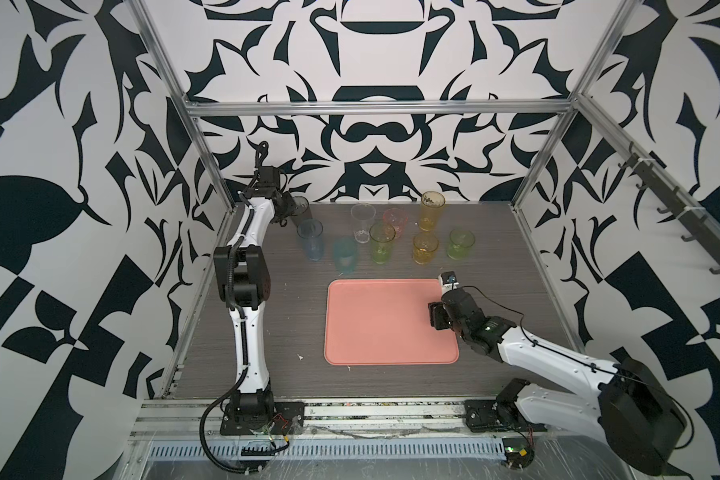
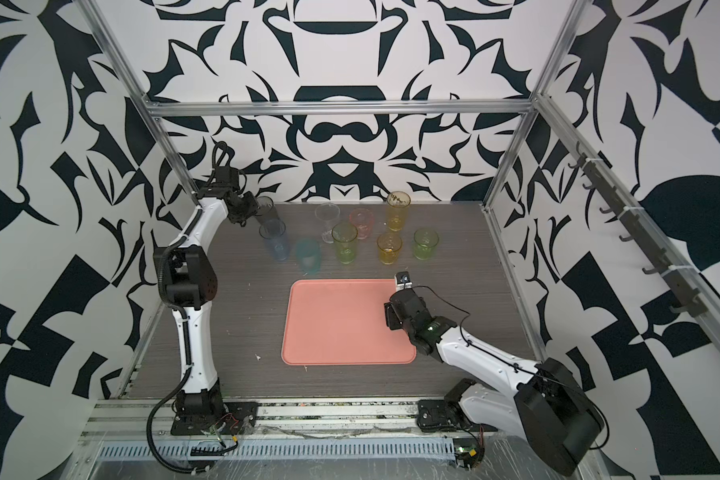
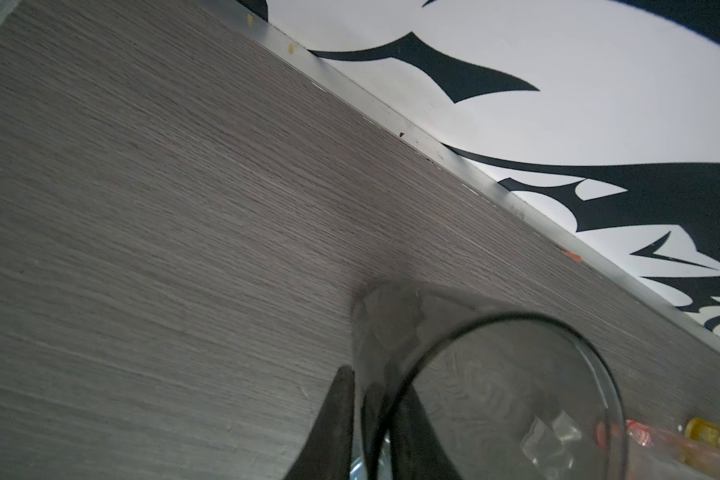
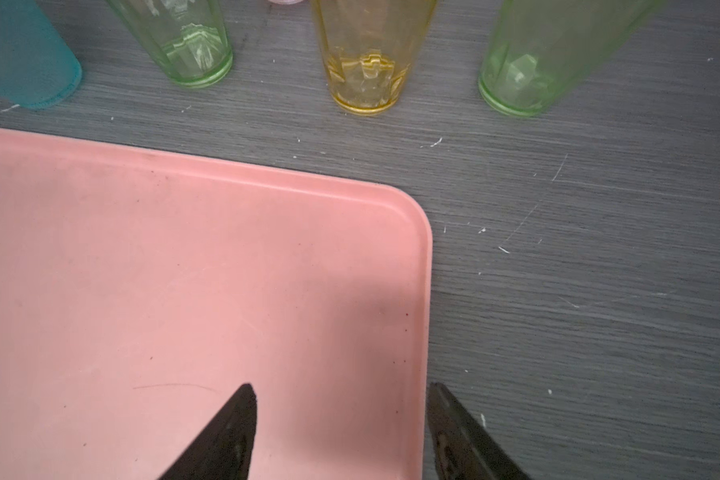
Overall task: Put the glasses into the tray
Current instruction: 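Lower the open left gripper around the grey glass and close it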
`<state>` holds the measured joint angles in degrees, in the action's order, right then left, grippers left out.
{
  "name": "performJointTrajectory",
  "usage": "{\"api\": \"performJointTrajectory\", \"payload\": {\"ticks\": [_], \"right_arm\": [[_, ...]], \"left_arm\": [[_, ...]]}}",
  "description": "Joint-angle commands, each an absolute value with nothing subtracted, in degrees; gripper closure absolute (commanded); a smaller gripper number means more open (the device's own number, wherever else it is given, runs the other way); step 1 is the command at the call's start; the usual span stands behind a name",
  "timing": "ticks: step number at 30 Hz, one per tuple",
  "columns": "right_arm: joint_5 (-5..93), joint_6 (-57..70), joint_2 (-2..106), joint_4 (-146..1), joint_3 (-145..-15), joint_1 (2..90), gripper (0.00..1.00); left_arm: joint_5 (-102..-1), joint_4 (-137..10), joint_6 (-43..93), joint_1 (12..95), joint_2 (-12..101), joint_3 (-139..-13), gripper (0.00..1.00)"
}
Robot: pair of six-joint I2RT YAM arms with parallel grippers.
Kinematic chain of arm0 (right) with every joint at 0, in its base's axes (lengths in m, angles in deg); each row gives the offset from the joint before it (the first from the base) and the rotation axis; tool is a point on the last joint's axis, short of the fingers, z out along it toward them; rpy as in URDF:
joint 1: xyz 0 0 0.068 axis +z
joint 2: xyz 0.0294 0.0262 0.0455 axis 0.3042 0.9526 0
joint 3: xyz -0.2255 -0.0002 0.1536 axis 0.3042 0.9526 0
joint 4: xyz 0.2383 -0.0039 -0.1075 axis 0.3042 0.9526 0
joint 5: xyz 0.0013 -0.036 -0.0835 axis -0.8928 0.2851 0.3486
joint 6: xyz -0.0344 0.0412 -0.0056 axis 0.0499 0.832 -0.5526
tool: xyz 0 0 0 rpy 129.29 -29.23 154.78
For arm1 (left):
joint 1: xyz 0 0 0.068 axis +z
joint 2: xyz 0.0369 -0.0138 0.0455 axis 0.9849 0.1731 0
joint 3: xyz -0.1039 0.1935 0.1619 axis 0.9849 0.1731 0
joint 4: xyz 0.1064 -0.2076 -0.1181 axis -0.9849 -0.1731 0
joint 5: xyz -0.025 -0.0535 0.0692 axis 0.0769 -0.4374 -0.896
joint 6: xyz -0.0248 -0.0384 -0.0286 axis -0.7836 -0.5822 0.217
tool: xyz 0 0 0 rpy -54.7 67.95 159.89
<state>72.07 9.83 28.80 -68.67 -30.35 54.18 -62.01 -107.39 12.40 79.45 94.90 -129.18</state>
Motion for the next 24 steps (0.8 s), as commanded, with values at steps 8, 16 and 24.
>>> {"api": "performJointTrajectory", "payload": {"ticks": [8,16,24], "right_arm": [[72.5,9.5,29.1,-69.1,-32.5,54.1,0.32],[72.4,9.6,29.4,-68.8,-32.7,54.1,0.33],[72.2,9.6,28.9,-68.8,-32.6,54.1,0.33]], "left_arm": [[-62.0,-109.9,13.1,80.5,92.1,-128.0,0.90],[-63.4,-110.8,11.8,81.7,86.3,-122.2,0.93],[-71.2,-116.6,12.1,82.3,75.9,-113.9,0.95]]}}
